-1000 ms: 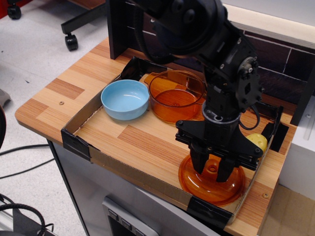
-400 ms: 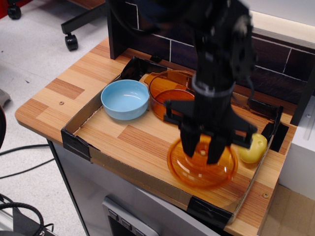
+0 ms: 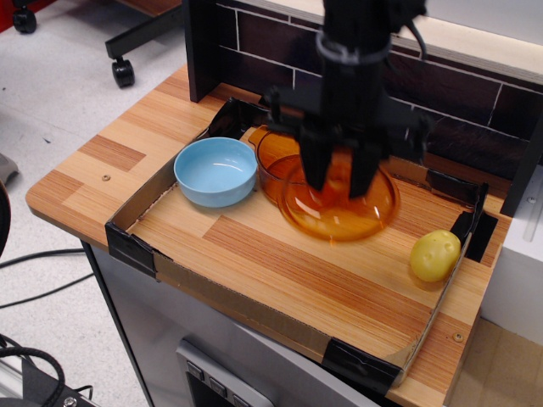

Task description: Put lid on pot

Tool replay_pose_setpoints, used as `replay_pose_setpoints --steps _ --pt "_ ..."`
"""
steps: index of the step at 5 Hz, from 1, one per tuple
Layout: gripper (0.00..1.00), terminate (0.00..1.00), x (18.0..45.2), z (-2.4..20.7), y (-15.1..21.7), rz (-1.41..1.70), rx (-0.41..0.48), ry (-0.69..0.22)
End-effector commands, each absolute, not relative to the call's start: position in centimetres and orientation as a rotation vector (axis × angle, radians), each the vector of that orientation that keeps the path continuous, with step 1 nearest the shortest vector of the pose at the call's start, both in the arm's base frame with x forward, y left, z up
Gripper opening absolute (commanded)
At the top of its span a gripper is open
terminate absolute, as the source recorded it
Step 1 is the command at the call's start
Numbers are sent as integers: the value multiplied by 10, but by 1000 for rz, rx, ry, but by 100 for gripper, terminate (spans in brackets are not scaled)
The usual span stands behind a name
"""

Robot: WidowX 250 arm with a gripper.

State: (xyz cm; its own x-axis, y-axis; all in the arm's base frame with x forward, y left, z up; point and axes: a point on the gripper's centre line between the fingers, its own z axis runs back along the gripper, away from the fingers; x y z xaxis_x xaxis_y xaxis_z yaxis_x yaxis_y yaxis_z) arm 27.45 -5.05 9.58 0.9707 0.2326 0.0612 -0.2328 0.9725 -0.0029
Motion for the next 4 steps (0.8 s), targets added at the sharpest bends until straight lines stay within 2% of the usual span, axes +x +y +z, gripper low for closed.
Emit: replay_pose_setpoints --steps 1,4 --pt "0 0 308 92 -21 329 15 -97" --pt "0 0 331 86 14 421 -21 -97"
